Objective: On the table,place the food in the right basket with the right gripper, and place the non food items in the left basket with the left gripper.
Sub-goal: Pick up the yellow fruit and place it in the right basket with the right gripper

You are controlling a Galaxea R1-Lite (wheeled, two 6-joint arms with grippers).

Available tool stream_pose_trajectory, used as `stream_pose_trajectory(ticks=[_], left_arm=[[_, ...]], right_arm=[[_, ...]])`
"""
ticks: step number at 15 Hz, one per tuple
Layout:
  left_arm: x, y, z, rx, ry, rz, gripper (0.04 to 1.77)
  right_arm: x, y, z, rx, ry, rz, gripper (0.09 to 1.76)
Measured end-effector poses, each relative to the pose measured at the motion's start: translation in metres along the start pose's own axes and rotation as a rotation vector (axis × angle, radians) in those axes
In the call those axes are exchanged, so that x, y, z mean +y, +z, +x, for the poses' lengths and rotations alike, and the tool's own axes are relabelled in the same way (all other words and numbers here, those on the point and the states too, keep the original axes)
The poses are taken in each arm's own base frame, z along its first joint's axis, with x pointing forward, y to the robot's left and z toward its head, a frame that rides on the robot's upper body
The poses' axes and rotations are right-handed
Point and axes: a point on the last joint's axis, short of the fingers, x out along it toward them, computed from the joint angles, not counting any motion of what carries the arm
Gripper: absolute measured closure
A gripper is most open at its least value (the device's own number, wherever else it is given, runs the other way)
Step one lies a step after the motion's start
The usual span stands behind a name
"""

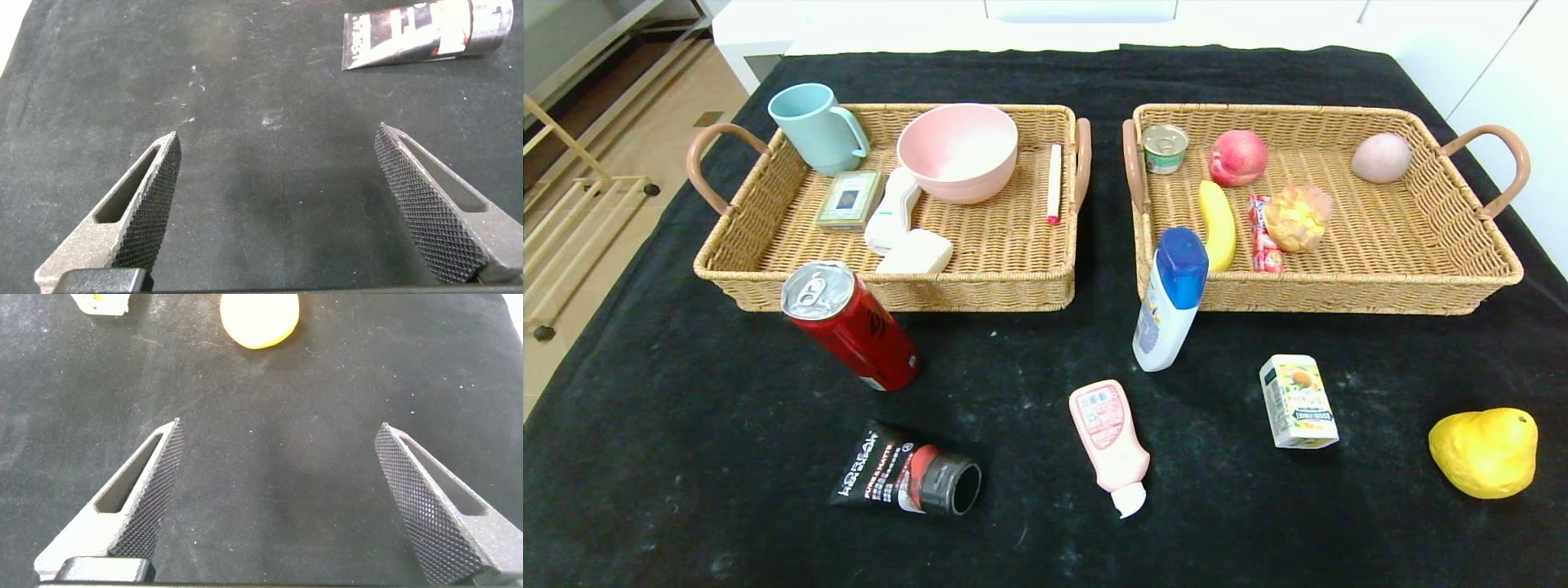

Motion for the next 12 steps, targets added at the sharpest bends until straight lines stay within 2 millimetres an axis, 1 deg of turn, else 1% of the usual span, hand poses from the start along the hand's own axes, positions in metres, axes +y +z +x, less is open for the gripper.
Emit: stream_pose_trajectory(ticks=[12], left_arm=[[0.0000, 0.0000, 0.0000, 0.000, 0.000, 0.000, 0.09]], right_arm=[[0.0000, 0.0000, 0.0000, 0.000, 0.000, 0.000, 0.14]])
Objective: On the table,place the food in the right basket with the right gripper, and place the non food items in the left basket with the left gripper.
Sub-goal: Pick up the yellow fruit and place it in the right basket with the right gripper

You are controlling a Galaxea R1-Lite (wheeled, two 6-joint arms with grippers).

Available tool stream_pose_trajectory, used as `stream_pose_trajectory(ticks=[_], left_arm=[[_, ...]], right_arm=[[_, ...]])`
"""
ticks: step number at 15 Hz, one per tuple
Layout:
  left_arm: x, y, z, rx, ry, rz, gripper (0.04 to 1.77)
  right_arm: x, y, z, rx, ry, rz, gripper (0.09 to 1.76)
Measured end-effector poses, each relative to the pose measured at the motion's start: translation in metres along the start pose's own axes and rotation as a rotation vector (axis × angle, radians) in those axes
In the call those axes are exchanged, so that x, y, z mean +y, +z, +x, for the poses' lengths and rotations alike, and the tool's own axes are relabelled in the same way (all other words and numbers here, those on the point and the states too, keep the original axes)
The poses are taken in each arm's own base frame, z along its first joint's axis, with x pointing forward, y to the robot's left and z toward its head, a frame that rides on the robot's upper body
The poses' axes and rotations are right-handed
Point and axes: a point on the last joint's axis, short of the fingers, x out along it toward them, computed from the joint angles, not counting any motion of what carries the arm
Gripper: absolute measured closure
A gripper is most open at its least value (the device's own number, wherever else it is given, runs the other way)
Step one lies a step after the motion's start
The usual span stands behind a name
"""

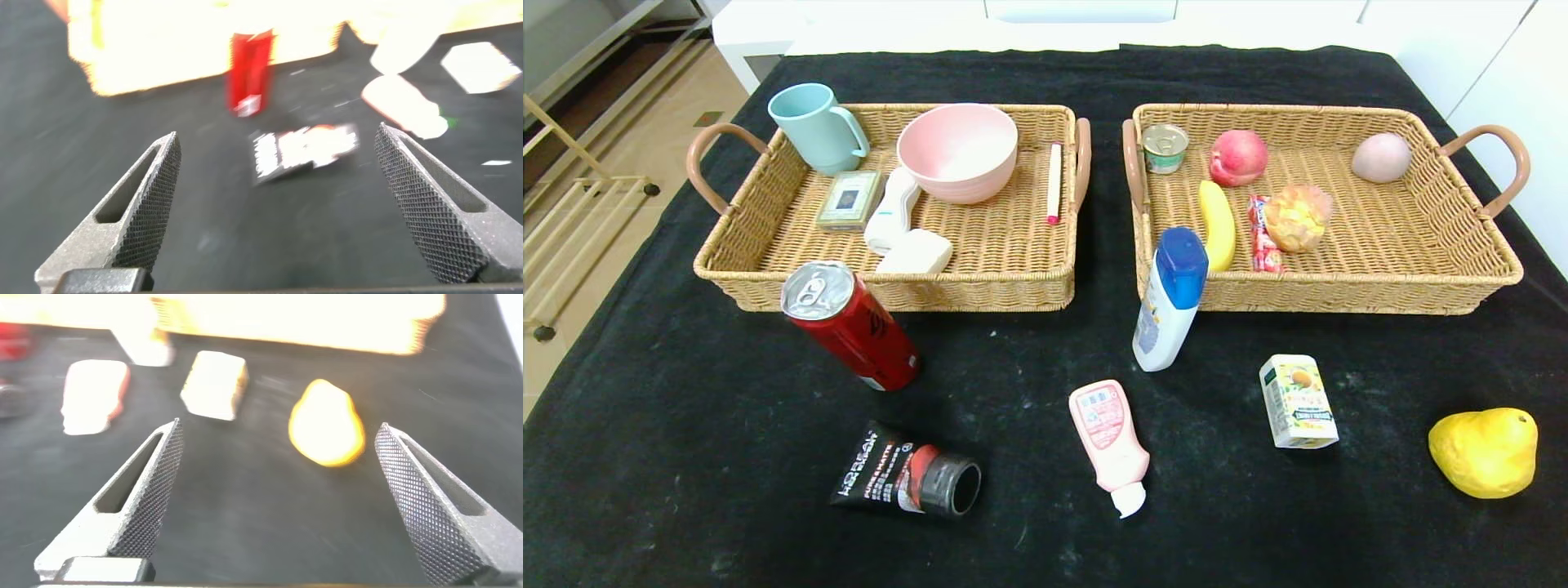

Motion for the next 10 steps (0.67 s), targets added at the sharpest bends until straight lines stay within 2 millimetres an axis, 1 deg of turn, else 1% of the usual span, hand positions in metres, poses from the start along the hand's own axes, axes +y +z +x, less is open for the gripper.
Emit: stream_pose_trajectory(ticks=[2, 4, 6, 8, 10], left_arm=[[0.001, 0.004, 0.004, 0.007, -0.012, -0.003, 0.09], [0.008, 0.024, 0.031, 0.051, -0.115, -0.025, 0.09], [0.008, 0.035, 0.057, 0.095, -0.256, -0.049, 0.09], [0.003, 0.039, 0.083, 0.154, -0.367, -0.069, 0.09], [-0.002, 0.038, 0.106, 0.209, -0.425, -0.079, 0.09]], right_arm=[[-0.001, 0.003, 0.003, 0.001, 0.007, -0.001, 0.14], [-0.008, 0.019, 0.026, 0.018, 0.044, -0.008, 0.14], [-0.013, 0.029, 0.048, 0.053, 0.091, -0.005, 0.14], [-0.014, 0.033, 0.066, 0.093, 0.122, 0.007, 0.14], [-0.012, 0.032, 0.081, 0.141, 0.131, 0.027, 0.14]])
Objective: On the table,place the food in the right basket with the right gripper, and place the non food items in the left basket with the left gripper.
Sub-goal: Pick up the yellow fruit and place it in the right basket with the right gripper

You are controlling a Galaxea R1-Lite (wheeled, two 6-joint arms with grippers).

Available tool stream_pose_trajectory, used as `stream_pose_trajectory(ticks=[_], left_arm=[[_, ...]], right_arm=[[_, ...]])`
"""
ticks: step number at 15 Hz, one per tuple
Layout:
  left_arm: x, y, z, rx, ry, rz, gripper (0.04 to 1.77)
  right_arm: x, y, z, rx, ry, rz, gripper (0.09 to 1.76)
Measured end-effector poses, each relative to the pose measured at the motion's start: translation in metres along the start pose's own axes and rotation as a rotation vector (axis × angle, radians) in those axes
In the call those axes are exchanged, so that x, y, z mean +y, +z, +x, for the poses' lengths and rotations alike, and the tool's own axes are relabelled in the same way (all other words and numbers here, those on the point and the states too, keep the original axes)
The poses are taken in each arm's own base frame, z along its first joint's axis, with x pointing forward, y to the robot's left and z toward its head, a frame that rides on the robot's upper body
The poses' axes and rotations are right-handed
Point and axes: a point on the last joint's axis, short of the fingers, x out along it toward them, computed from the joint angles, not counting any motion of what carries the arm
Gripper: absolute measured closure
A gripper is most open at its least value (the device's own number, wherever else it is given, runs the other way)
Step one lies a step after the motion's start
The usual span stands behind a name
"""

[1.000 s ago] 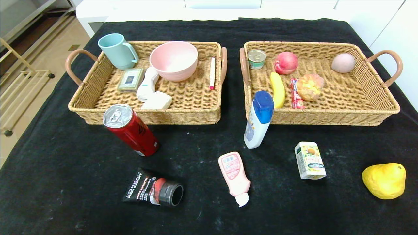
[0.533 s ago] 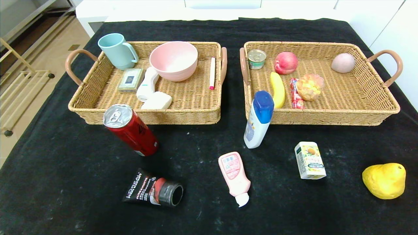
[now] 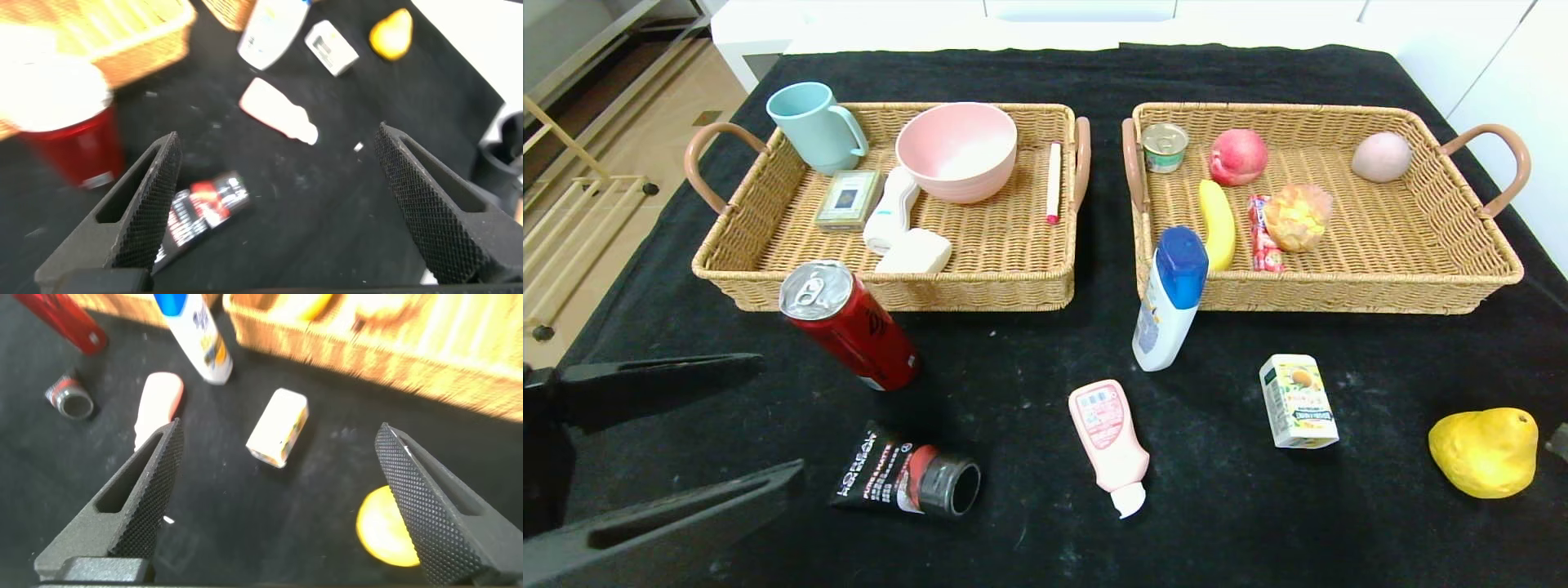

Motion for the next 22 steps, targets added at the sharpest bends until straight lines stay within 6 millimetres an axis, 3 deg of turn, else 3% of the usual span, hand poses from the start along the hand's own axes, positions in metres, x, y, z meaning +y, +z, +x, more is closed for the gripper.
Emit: stream_pose_trajectory(ticks=[4, 8, 16, 22], left_arm=[[0.009, -0.004, 0.030, 0.090, -0.013, -0.043, 0.09], [0.014, -0.005, 0.042, 0.091, 0.004, -0.045, 0.09], [0.013, -0.011, 0.039, 0.088, 0.005, -0.040, 0.09], [0.011, -0.011, 0.031, 0.067, 0.015, -0.028, 0.09]], right_arm=[[0.003, -0.003, 0.025, 0.045, -0.008, 0.052, 0.14], [-0.001, -0.002, 0.043, 0.019, -0.116, 0.058, 0.14], [-0.004, -0.021, 0.057, 0.104, -0.176, 0.096, 0.14], [-0.007, -0.018, 0.053, 0.197, -0.324, 0.107, 0.14]])
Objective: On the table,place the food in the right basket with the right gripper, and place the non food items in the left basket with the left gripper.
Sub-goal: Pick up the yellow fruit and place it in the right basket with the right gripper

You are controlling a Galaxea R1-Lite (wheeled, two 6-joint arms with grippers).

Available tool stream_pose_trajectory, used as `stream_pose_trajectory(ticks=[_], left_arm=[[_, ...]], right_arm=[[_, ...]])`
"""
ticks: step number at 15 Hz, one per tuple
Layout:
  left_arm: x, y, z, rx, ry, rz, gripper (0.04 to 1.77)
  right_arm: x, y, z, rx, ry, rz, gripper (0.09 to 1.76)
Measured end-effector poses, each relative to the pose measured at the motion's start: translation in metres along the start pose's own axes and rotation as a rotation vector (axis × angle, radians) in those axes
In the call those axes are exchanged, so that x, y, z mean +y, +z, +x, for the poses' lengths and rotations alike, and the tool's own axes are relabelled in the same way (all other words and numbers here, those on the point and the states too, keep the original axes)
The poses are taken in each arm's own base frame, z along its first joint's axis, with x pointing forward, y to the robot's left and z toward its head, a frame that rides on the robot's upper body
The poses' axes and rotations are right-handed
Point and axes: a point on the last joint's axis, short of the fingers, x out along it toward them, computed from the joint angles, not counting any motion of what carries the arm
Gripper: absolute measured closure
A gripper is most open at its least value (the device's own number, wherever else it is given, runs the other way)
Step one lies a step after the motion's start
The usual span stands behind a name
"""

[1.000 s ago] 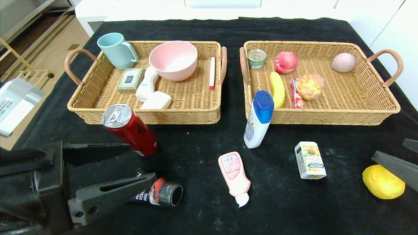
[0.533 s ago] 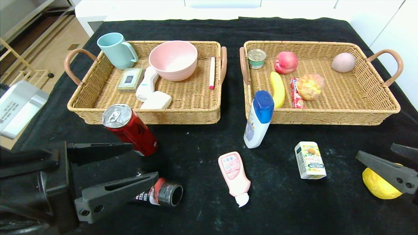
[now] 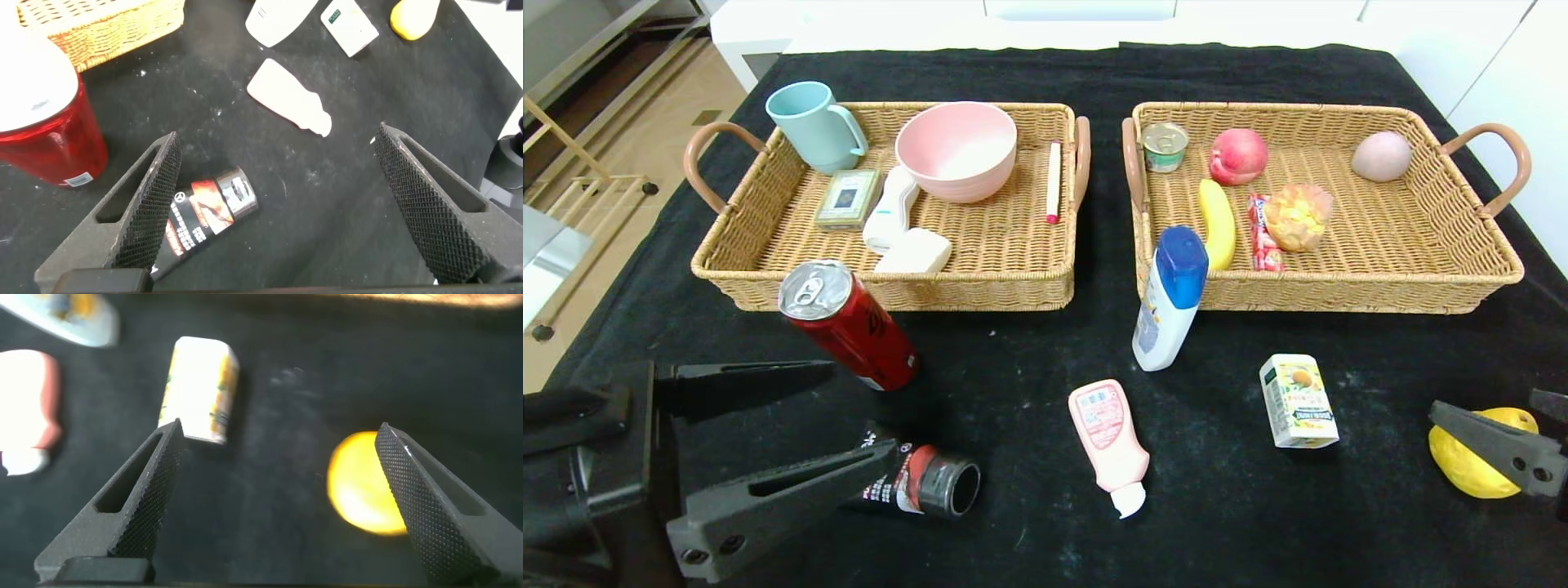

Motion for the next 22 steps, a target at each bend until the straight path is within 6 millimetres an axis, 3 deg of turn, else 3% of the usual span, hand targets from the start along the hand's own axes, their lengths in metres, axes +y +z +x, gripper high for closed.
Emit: stream_pose_trajectory(ticks=[7, 16, 22], left_arm=[[0.000, -0.001, -0.002, 0.004, 0.005, -0.004, 0.09], [-0.001, 0.000, -0.004, -0.004, 0.012, 0.000, 0.09], [-0.001, 0.000, -0.006, -0.008, 0.012, 0.003, 0.09]], right_arm=[[-0.020, 0.023, -0.012, 0.170, -0.231, 0.051, 0.14], [-0.024, 0.031, 0.007, 0.277, -0.306, 0.185, 0.14], [-0.026, 0.022, 0.033, 0.372, -0.342, 0.236, 0.14]])
